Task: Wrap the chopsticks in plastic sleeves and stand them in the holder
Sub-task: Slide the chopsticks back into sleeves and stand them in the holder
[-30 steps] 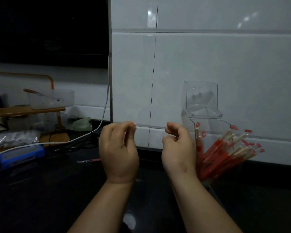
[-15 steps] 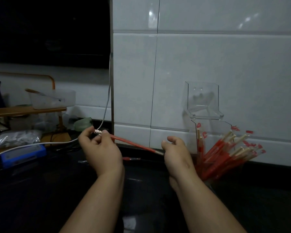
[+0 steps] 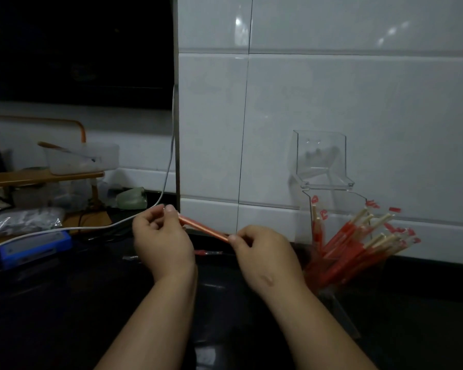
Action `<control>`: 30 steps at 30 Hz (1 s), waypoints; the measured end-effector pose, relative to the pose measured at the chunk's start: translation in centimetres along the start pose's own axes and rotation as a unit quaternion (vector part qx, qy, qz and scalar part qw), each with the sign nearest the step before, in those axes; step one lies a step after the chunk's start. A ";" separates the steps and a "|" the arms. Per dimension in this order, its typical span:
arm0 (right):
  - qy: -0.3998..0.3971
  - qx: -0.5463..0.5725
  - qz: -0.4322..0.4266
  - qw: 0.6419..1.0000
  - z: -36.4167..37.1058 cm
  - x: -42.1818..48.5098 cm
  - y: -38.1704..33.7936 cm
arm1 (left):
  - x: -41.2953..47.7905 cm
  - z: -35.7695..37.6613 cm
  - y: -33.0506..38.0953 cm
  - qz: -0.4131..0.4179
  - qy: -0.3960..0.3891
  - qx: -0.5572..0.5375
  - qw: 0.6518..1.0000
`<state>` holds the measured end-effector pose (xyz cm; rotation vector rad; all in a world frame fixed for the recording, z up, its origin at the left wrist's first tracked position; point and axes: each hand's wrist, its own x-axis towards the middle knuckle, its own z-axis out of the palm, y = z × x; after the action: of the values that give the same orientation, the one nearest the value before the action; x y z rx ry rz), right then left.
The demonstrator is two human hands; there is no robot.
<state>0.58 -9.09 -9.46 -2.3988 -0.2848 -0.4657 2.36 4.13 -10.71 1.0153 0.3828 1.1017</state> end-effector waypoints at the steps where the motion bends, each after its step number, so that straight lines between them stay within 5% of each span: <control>1: 0.007 -0.029 -0.022 0.999 0.1 -0.3 -0.4 | -0.2 0.1 0.1 0.008 -0.014 0.001 1.000; 17: 0.100 0.006 -0.152 0.983 0.4 -0.3 -0.5 | -1.1 0.2 0.8 0.001 -0.074 -0.058 0.996; 24: 0.327 0.068 -0.288 0.898 -1.4 -0.6 -1.1 | -1.1 0.1 0.3 -0.045 -0.095 0.038 0.994; 30: 0.430 0.108 -0.340 0.830 -4.0 -1.3 -1.3 | -0.7 0.1 0.0 -0.052 -0.089 0.055 0.993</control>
<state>-2.03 -10.85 -6.33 -1.5772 -0.7163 -1.6599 2.10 3.46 -10.77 1.1682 0.3511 0.8966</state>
